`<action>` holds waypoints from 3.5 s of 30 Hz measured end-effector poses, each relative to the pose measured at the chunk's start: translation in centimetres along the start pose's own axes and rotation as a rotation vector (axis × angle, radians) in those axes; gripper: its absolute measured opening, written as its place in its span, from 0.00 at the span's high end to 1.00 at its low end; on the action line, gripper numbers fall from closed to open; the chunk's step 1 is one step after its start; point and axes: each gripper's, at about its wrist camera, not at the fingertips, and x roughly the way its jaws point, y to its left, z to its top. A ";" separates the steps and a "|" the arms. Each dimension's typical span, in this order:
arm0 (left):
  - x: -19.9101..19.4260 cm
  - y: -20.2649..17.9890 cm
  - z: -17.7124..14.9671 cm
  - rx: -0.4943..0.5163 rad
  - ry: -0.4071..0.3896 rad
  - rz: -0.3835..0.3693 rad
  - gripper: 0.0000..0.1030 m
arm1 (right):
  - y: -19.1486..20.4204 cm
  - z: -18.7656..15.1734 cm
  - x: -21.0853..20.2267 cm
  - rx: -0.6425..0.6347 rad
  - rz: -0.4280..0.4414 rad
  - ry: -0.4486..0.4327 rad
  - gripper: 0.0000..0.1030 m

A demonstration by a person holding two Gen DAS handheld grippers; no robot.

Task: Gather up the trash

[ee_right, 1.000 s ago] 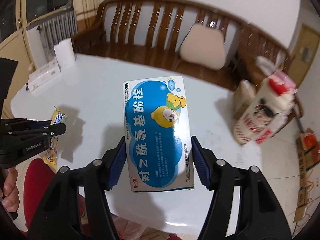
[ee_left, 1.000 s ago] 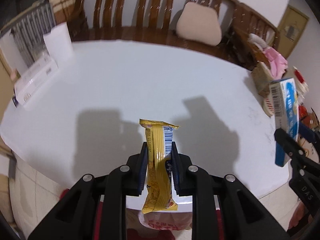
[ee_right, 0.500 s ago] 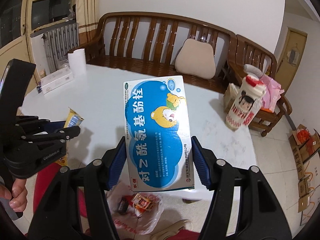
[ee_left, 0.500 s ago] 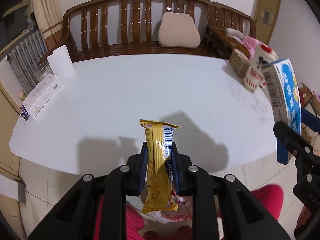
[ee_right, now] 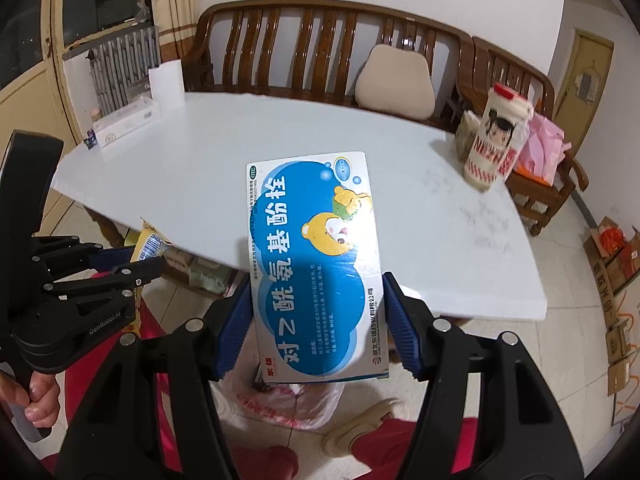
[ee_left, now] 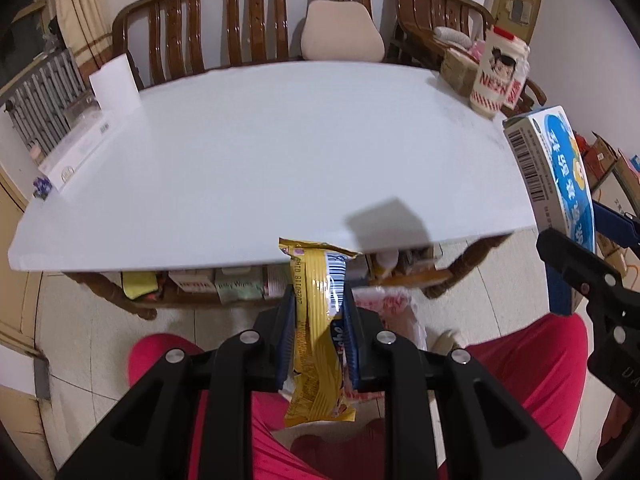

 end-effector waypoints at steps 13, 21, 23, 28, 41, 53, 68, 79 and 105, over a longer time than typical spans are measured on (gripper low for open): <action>3.2 -0.6 -5.2 0.009 0.086 -0.072 0.79 | 2.0 -6.0 1.5 -0.005 0.024 0.081 0.40; 7.6 -1.3 -7.5 0.019 0.158 -0.070 0.79 | 2.1 -9.2 5.4 0.042 0.054 0.178 0.40; 8.5 -1.2 -7.7 0.010 0.174 -0.067 0.79 | 2.2 -9.8 6.3 0.049 0.068 0.199 0.40; 10.5 -1.6 -8.0 0.018 0.192 -0.071 0.79 | 2.3 -10.8 8.6 0.053 0.075 0.241 0.40; 17.6 -3.5 -8.5 0.051 0.320 -0.100 0.79 | 1.0 -12.8 15.7 0.110 0.075 0.371 0.40; 24.8 -3.5 -9.7 0.030 0.458 -0.107 0.79 | -0.2 -15.3 22.7 0.158 0.076 0.515 0.40; 31.0 -2.4 -10.5 -0.041 0.590 -0.115 0.79 | 0.1 -17.3 29.4 0.167 0.087 0.641 0.40; 32.2 -1.6 -11.1 -0.090 0.651 -0.089 0.54 | -0.4 -18.0 31.1 0.217 0.106 0.681 0.39; 23.3 -1.3 -8.4 -0.037 0.415 0.059 0.27 | -1.2 -15.3 23.1 0.250 0.047 0.492 0.24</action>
